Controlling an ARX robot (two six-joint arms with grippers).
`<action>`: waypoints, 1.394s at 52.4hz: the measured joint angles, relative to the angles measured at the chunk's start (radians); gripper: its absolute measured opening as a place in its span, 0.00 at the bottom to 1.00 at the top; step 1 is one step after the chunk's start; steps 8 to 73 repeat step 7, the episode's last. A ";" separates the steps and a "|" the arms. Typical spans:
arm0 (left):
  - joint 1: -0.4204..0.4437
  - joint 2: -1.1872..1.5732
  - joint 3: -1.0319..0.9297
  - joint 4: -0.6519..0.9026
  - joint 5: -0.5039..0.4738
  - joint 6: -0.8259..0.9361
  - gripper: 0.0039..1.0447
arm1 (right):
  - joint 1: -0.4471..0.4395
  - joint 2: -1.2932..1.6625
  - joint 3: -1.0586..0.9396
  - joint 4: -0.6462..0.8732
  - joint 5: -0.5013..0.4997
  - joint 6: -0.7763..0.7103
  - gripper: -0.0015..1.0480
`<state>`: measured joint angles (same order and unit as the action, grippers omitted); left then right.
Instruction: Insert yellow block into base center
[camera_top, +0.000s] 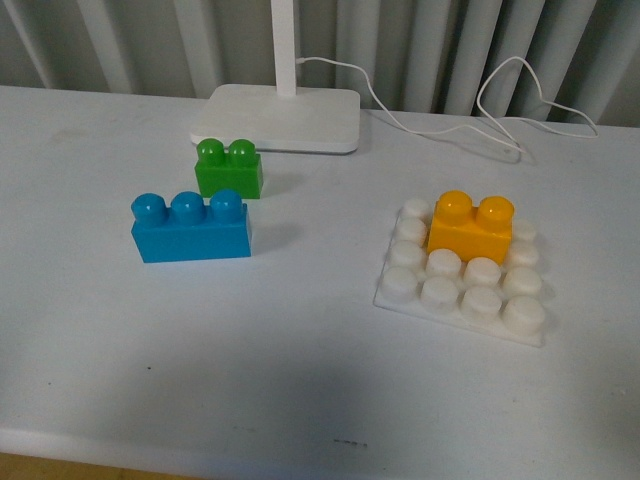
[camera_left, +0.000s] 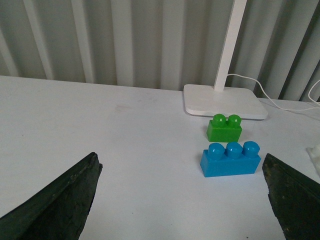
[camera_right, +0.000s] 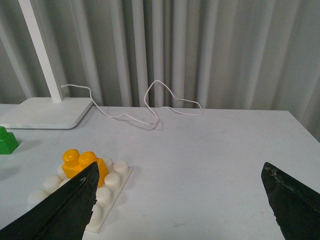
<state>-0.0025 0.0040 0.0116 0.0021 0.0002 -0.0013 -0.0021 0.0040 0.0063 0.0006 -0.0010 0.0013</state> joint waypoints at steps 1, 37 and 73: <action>0.000 0.000 0.000 0.000 0.000 0.000 0.94 | 0.000 0.000 0.000 0.000 0.000 0.000 0.91; 0.000 0.000 0.000 0.000 0.000 0.000 0.94 | 0.000 0.000 0.000 0.000 0.000 0.000 0.91; 0.000 0.000 0.000 0.000 0.000 0.000 0.94 | 0.000 0.000 0.000 0.000 0.000 0.000 0.91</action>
